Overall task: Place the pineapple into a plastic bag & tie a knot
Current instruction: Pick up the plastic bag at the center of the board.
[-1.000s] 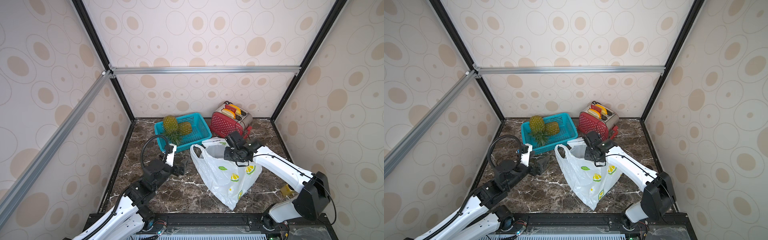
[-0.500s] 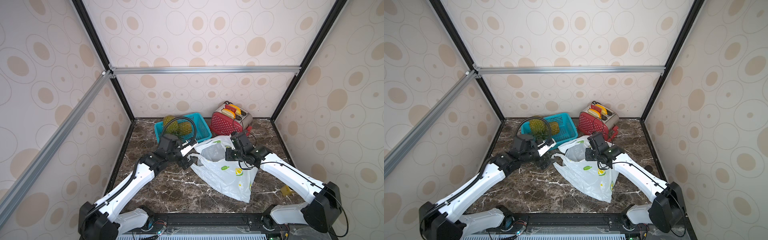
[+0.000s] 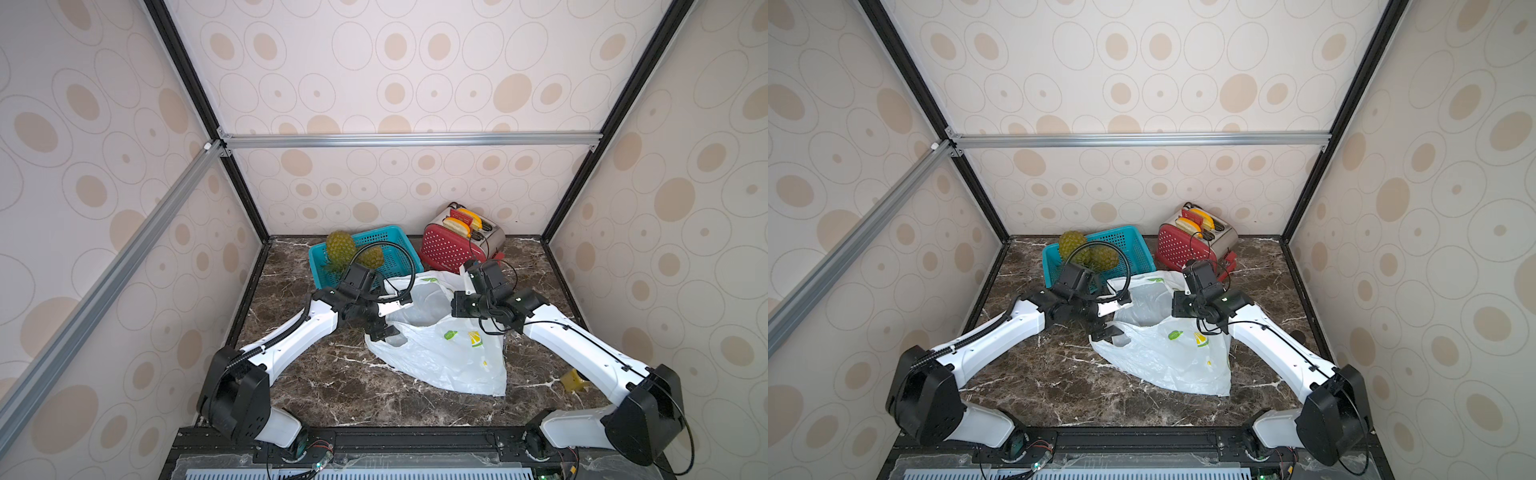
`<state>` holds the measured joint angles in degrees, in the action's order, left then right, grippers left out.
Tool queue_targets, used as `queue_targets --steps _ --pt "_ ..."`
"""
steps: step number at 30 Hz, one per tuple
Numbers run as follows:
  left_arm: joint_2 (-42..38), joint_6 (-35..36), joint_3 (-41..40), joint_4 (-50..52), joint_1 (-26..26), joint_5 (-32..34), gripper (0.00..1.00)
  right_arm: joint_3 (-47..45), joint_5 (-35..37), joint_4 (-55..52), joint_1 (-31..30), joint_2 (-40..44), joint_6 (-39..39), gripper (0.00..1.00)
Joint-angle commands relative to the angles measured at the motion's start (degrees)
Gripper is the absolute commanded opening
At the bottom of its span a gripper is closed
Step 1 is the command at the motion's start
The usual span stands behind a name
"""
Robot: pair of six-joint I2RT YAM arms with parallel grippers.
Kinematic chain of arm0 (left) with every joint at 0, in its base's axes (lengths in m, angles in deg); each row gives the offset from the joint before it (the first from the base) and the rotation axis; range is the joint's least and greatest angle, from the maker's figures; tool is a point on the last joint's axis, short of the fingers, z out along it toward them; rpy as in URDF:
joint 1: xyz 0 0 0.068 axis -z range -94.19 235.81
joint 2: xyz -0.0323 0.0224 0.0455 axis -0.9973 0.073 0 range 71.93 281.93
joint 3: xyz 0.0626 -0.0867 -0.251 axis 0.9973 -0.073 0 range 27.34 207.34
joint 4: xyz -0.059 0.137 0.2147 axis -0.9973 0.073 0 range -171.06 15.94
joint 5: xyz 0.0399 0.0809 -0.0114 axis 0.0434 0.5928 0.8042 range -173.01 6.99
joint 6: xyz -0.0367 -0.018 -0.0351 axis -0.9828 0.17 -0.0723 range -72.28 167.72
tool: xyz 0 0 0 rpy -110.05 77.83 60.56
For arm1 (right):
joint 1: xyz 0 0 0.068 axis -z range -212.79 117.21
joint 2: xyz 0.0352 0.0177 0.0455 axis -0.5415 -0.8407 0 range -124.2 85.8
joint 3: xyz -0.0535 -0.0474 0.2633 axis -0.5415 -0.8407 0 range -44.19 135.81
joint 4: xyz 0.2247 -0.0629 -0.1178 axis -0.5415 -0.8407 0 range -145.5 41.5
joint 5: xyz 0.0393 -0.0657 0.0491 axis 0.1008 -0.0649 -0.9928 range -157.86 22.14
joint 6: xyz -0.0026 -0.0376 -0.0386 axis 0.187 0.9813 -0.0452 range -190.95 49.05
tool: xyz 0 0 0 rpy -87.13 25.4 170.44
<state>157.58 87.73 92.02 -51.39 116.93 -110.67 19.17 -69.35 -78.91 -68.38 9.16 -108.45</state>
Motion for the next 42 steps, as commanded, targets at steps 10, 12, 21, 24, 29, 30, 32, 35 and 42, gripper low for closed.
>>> queue_targets --steps 10,12,21,24,29,30,32,35,42 --pt "-4.7 -1.8 -0.5 -4.4 0.0 -6.8 0.00 1.0 0.4 -2.4 1.5 -2.3 -3.0 0.00" --pt "-8.4 -1.8 -3.2 -9.5 0.9 -5.3 0.00 2.3 1.2 -4.9 1.5 -3.7 -3.1 0.01" --pt "-12.9 5.0 -7.3 -18.8 6.6 3.1 0.00 12.1 0.9 -16.3 1.5 -10.6 -0.1 0.61" --pt "-12.6 5.8 -7.5 -21.2 6.9 3.9 0.00 15.4 -0.1 -19.6 1.1 -13.2 1.2 0.70" --pt "-11.8 8.0 -7.2 -21.3 7.0 3.7 0.00 21.5 -1.5 -25.2 -0.3 -18.1 6.0 0.81" --pt "-11.7 8.2 -7.2 -21.3 7.0 3.6 0.00 22.9 -1.8 -26.5 -0.7 -19.7 7.5 0.81" --pt "-11.6 8.6 -7.2 -21.2 7.0 3.3 0.00 25.3 -2.1 -28.8 -1.3 -22.5 9.8 0.82" --pt "-11.5 8.8 -7.4 -20.9 7.1 3.0 0.00 29.5 -2.9 -31.6 -2.0 -26.8 13.0 0.81" --pt "-11.6 9.6 -7.8 -20.8 7.3 3.1 0.00 36.7 -5.4 -36.2 -3.1 -35.6 17.2 0.76"
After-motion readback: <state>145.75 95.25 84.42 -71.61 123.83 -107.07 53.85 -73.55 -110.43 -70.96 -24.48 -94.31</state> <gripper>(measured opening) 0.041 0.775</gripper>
